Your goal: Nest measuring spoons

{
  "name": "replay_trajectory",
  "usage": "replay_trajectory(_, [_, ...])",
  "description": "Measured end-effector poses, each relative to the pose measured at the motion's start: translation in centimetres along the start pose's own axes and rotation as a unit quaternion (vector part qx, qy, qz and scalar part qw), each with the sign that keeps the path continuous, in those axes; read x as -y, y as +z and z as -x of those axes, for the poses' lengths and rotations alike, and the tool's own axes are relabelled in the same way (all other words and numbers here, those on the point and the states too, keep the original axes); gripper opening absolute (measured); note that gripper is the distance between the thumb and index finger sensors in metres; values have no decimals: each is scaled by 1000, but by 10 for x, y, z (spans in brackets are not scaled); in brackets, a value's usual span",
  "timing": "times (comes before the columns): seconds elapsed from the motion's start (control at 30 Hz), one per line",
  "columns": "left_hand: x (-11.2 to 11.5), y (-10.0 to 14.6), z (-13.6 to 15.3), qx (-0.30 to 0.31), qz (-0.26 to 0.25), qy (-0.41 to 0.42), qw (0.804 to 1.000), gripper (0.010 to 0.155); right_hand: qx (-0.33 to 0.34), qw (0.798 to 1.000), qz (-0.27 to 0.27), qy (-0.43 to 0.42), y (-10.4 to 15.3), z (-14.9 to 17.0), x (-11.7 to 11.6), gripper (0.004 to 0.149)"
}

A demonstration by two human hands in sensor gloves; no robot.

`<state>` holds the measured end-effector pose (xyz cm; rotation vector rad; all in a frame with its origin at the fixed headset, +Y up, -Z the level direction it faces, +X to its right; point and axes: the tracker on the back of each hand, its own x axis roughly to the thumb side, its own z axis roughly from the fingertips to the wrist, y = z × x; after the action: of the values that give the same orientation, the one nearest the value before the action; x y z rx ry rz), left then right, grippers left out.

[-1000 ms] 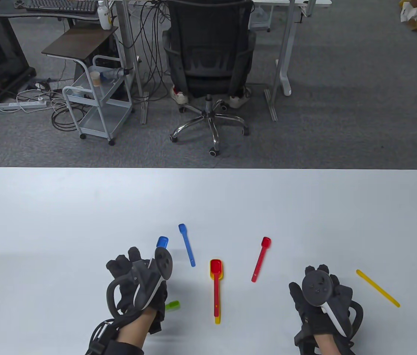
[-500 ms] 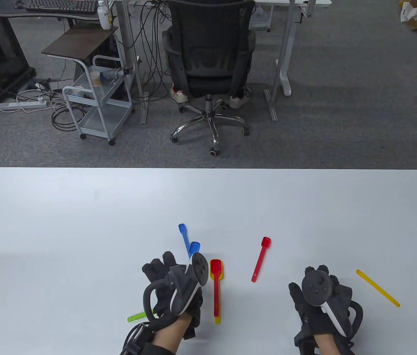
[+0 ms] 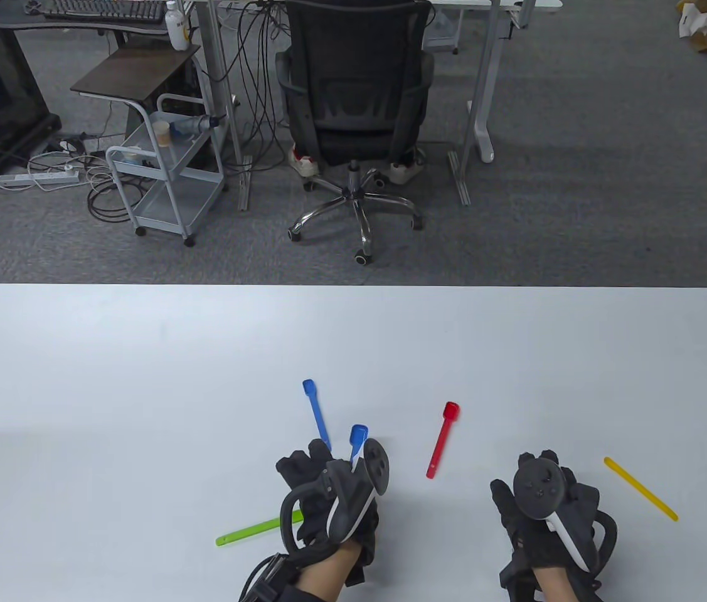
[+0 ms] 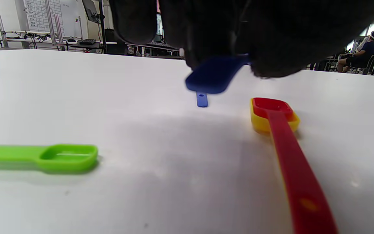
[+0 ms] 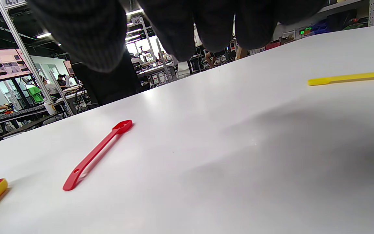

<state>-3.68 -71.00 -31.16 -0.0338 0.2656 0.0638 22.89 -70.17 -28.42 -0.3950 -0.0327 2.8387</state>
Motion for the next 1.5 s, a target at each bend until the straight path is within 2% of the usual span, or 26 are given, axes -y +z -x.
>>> replay_trajectory(0.93, [27,-1,-11,-9,46,-1,999,49,1,1000,-1,-4,1,1,1,69])
replay_trajectory(1.5, [25,1,-11,-6,52,3,999,49,6,1000,-2,-1,1,-1,0,69])
